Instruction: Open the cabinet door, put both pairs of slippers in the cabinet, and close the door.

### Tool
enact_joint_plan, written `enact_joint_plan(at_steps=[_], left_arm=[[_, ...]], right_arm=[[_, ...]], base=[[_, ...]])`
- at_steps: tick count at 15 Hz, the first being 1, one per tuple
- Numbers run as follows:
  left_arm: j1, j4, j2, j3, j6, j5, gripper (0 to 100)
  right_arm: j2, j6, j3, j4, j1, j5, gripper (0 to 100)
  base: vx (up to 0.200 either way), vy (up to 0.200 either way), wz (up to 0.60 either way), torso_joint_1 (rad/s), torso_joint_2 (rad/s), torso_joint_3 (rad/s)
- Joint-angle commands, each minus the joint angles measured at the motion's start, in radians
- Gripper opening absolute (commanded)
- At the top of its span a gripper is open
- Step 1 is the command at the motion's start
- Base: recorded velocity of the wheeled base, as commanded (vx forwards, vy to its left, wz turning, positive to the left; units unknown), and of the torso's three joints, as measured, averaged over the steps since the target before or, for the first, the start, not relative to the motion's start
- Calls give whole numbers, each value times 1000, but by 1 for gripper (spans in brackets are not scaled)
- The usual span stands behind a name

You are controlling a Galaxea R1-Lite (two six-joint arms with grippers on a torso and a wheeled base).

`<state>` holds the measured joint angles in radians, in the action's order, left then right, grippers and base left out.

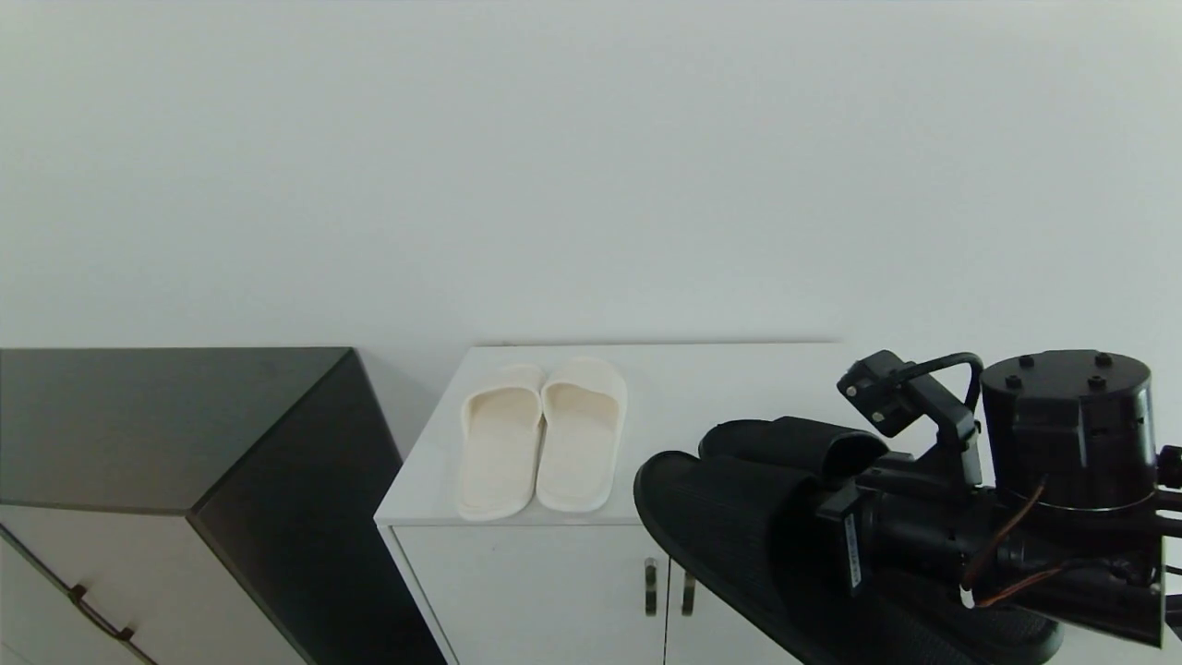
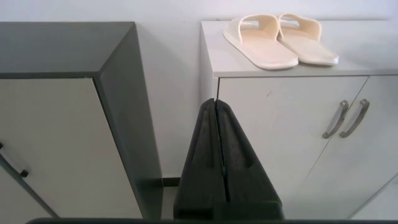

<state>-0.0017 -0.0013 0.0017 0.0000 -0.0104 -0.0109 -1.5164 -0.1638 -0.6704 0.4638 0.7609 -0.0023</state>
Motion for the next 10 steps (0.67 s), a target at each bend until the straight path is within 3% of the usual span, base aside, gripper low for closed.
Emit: enact_joint_plan(at_steps=[1, 7, 10], left_arm=[[0, 0, 0, 0, 0, 0, 0], [0, 0, 0, 0, 0, 3, 0], [0, -2, 0, 0, 0, 3, 0]], right_arm=[[4, 0, 9, -1, 2, -1, 0], [-1, 4, 18, -2, 0, -2, 0], [-4, 7, 18, -2, 2, -2, 0]], base=[[-200, 0, 0, 7, 2, 2], [-200, 0, 0, -1, -1, 2], [0, 0, 0, 0, 0, 0]])
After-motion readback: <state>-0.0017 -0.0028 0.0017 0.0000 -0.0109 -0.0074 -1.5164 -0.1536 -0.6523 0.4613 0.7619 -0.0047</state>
